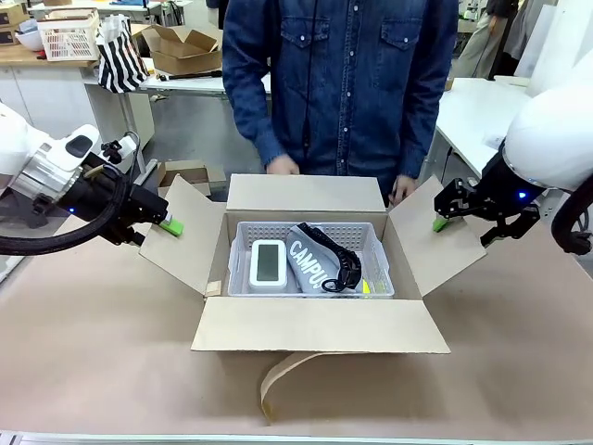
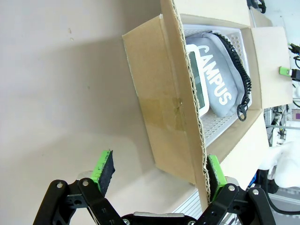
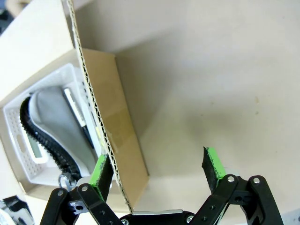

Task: Pack the gift set into the box.
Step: Lift both hands away from the flaps of the Package Box.

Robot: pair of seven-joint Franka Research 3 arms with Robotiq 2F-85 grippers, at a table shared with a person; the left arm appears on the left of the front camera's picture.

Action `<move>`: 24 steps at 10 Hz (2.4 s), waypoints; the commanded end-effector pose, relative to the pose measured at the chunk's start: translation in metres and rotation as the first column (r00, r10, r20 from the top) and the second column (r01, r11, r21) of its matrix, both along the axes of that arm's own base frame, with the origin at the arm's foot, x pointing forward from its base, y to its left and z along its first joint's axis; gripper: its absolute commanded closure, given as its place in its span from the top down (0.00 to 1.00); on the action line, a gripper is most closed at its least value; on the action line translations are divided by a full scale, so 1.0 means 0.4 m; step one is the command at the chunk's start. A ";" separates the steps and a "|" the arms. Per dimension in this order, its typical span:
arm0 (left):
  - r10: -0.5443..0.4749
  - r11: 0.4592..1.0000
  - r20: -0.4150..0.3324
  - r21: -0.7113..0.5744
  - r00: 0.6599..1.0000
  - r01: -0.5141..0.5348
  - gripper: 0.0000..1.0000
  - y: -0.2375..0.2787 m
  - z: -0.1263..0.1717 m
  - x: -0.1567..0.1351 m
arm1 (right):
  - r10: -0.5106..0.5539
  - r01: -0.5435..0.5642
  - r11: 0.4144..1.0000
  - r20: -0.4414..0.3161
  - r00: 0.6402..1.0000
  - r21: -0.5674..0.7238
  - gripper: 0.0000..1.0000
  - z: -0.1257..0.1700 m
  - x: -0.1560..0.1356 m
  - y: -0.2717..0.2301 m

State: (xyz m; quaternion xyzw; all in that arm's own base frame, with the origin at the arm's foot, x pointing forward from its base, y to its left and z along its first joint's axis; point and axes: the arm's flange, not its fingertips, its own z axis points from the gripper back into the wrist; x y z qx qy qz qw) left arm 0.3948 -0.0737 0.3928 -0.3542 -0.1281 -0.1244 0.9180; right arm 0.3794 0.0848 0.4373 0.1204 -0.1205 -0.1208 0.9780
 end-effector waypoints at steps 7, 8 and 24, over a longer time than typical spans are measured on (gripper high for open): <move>-0.015 1.000 0.008 -0.008 1.000 0.016 1.00 0.003 0.001 -0.004 | -0.016 0.016 1.000 -0.003 1.000 -0.011 1.00 0.005 -0.002 0.001; -0.015 1.000 0.008 -0.008 1.000 0.016 1.00 0.003 0.001 -0.004 | -0.016 0.016 1.000 -0.003 1.000 -0.011 1.00 0.005 -0.002 0.001; -0.180 0.533 0.311 -0.766 0.933 0.359 1.00 0.393 0.287 -0.225 | -0.156 -0.318 0.611 0.505 0.849 0.725 1.00 0.333 -0.334 -0.363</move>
